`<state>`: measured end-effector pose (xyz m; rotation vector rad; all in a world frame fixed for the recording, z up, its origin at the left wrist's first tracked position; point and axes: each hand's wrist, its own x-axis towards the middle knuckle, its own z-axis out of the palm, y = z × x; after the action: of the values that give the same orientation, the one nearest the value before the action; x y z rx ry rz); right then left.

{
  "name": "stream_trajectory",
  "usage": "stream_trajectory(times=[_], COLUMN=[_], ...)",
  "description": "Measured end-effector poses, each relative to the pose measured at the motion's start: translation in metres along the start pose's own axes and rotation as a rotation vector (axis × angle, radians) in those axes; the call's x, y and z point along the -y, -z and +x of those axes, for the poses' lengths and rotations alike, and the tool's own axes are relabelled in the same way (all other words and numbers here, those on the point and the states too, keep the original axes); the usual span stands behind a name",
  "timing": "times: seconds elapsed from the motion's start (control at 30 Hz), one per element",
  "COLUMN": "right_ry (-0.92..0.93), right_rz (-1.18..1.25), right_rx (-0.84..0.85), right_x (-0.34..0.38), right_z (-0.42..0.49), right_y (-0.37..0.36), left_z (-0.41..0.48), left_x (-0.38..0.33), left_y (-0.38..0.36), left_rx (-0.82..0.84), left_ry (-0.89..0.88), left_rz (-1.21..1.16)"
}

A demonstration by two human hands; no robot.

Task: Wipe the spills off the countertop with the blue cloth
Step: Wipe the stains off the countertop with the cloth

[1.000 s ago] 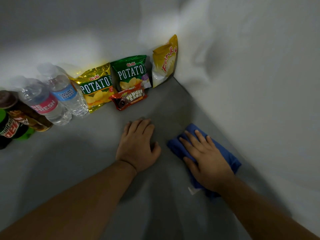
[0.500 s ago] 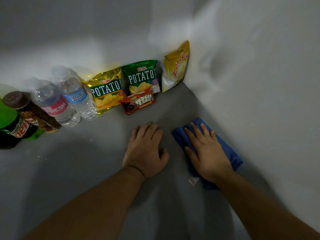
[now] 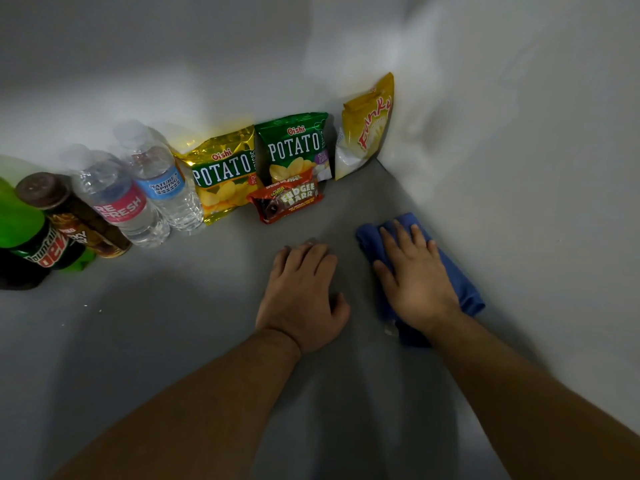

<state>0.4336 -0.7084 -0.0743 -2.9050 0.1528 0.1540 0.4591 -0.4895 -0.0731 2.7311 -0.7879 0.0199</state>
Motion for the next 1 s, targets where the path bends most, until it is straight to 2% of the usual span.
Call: stream_trajectory(times=[0.17, 0.33, 0.47, 0.63, 0.7, 0.8, 0.93, 1.0], right_ry=[0.273, 0.165, 0.039, 0.277, 0.306, 0.206, 0.006, -0.004], right_rz=[0.026, 0.114, 0.04, 0.025, 0.021, 0.021, -0.039, -0.048], right_rx=[0.065, -0.039, -0.019, 0.043, 0.063, 0.027, -0.019, -0.017], right_x=[-0.024, -0.036, -0.007, -0.009, -0.026, -0.034, -0.004, 0.009], right_z=[-0.036, -0.01, 0.026, -0.001, -0.011, -0.001, 0.036, 0.041], right_y=[0.005, 0.011, 0.007, 0.004, 0.007, 0.009, 0.003, -0.001], left_z=[0.0, 0.001, 0.002, 0.001, 0.0, 0.001, 0.001, 0.001], left_x=[0.002, 0.002, 0.001, 0.001, 0.002, 0.001, 0.001, 0.001], left_y=[0.0, -0.001, -0.001, 0.0, 0.0, -0.002, -0.002, -0.002], left_rx=[-0.013, 0.011, 0.027, 0.0, -0.018, -0.02, -0.001, 0.005], left_ry=[-0.004, -0.004, -0.001, -0.001, -0.004, -0.001, 0.004, 0.009], left_rz=[-0.025, -0.031, -0.023, -0.038, -0.048, -0.043, -0.027, -0.024])
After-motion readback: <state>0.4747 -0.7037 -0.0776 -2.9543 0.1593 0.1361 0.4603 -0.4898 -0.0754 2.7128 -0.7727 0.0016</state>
